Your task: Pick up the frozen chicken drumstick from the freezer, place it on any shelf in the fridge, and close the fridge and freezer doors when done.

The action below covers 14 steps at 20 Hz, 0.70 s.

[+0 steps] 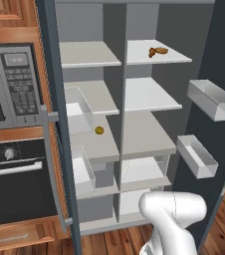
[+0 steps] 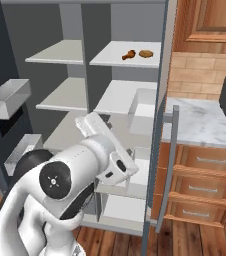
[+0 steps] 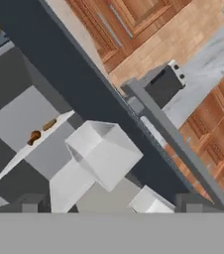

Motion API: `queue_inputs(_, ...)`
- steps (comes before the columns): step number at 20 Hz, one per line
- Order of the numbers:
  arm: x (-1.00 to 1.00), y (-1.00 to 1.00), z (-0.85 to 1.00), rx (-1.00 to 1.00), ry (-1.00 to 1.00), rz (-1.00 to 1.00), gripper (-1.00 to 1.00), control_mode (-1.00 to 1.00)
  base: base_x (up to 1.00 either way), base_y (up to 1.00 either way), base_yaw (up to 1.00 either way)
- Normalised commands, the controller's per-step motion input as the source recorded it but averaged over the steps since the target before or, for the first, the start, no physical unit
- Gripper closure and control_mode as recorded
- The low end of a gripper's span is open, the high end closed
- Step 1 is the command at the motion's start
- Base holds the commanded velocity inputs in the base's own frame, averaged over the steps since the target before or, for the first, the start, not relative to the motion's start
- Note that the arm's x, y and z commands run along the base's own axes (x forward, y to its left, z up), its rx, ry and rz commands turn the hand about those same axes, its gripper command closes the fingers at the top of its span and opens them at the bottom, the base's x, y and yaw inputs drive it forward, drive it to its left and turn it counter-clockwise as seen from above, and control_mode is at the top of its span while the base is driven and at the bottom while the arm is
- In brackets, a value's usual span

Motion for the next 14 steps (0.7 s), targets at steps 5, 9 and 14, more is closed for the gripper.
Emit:
queue_inputs(5, 0.10, -0.99, -0.55, 0.25, -0.18, -0.05, -1.00, -1.00, 0.00, 0.00, 0.00)
queue_inputs(9, 0.50, -0.86, -0.51, 0.23, -0.19, 0.00, -1.00, -1.00, 0.00, 0.00, 0.00)
queue_inputs(14, 0.64, -0.75, -0.39, 0.21, -0.06, 0.01, -1.00, -1.00, 0.00, 0.00, 0.00)
